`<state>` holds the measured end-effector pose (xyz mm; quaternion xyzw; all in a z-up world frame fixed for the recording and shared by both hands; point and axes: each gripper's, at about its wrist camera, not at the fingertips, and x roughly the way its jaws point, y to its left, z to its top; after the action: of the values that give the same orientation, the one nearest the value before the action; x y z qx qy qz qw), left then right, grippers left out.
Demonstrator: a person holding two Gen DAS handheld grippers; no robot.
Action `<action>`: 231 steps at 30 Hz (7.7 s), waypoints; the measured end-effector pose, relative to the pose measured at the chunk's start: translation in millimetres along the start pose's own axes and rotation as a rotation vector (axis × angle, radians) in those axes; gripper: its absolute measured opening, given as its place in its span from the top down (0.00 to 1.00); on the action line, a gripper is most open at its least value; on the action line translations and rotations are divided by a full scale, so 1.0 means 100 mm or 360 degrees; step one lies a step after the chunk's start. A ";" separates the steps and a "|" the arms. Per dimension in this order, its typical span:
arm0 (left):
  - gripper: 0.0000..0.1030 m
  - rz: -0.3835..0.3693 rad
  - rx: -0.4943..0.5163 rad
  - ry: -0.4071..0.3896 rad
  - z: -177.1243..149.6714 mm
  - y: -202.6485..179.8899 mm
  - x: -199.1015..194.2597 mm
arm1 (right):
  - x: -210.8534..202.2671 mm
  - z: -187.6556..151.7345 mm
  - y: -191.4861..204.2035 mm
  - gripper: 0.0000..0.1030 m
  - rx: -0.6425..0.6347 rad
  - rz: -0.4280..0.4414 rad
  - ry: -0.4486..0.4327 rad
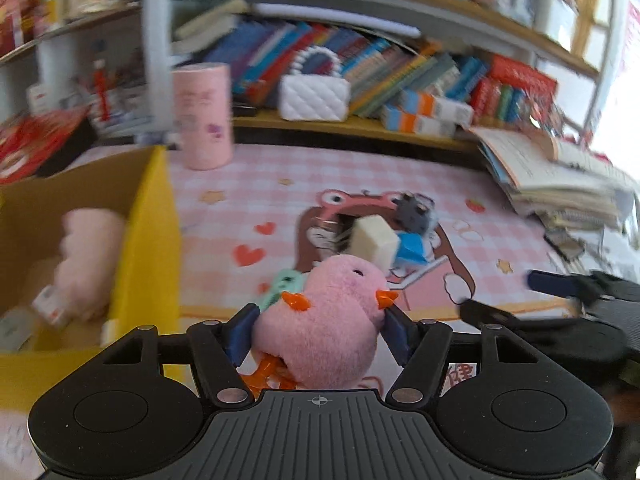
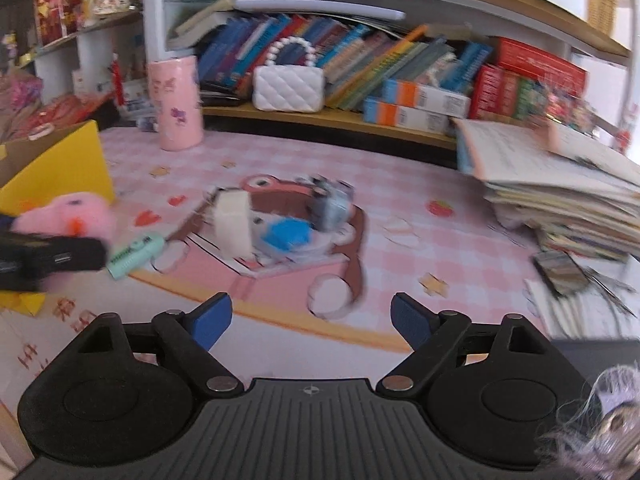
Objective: Organize objects
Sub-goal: 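Grasp the white block with the right gripper while the left lifts the chick, then carry the chick and white block over the yellow box, then lower the chick and white block into the box and open both grippers, then withdraw both grippers from the box toward the remaining items, then move the left gripper toward the mint-green clip on the mat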
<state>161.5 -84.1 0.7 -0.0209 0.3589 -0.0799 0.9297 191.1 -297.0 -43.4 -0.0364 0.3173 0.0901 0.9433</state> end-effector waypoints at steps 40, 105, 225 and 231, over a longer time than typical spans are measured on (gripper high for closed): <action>0.37 -0.0104 -0.0161 -0.0163 -0.46 0.79 -0.89 | -0.52 0.04 1.17 0.76 -0.0062 0.0146 0.0092; 0.37 0.0016 -0.0338 -0.0366 -0.68 2.26 -1.66 | -1.26 0.14 2.88 0.76 -0.0331 0.0366 -0.0262; 0.04 -0.0122 0.0085 0.0011 -1.18 1.11 -1.31 | -1.51 -0.83 2.09 0.12 0.0087 -0.0360 0.0058; 0.04 -0.0158 0.0131 0.0020 -1.10 0.90 -1.20 | -1.51 -0.84 1.90 0.12 0.0120 -0.0403 0.0062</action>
<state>11.9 26.7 -10.2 -0.0001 0.3598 -0.1408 0.9223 -13.2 -143.7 -21.1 -0.0423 0.3317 -0.0424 0.9415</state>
